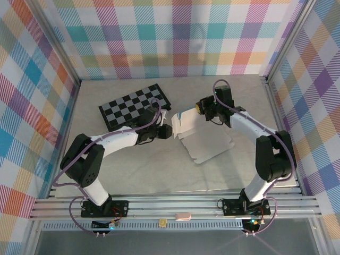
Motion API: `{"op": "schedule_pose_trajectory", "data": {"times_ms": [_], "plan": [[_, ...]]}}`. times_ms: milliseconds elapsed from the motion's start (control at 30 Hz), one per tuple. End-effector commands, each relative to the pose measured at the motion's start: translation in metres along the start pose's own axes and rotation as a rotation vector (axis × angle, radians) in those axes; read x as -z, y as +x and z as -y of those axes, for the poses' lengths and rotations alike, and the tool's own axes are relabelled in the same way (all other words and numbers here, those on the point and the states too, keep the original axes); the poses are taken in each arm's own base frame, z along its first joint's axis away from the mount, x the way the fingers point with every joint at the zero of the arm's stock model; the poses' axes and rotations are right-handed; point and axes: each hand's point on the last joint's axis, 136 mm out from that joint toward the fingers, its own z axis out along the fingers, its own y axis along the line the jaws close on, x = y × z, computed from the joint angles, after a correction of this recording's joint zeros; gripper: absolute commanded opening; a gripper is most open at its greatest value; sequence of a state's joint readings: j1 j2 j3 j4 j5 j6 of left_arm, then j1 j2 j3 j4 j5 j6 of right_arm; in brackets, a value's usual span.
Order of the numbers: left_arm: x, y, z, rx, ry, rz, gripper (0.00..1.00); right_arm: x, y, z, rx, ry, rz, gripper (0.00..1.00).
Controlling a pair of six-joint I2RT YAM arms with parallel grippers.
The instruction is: Fold the paper box
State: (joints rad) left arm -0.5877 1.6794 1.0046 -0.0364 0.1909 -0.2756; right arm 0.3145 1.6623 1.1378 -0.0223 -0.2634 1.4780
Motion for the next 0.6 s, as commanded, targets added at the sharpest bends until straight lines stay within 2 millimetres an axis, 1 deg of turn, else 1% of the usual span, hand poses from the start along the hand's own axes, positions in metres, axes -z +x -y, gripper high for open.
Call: {"op": "schedule_pose_trajectory", "data": {"times_ms": [0,167,300,433,567], "plan": [[-0.008,-0.009,0.017,-0.040,0.081,0.036,0.29,0.003,0.009,-0.008,0.033,-0.040,-0.037,0.00],[-0.011,-0.018,0.038,-0.084,0.113,0.067,0.35,0.003,0.010,-0.009,0.028,-0.048,-0.042,0.00],[-0.012,-0.021,0.050,-0.108,0.119,0.092,0.38,0.003,0.010,-0.008,0.015,-0.052,-0.042,0.00],[-0.015,-0.023,0.053,-0.114,0.118,0.105,0.41,0.002,0.013,-0.008,0.010,-0.052,-0.051,0.00],[-0.018,-0.025,0.053,-0.144,0.112,0.102,0.41,0.003,0.015,-0.008,0.013,-0.050,-0.059,0.00]]}}
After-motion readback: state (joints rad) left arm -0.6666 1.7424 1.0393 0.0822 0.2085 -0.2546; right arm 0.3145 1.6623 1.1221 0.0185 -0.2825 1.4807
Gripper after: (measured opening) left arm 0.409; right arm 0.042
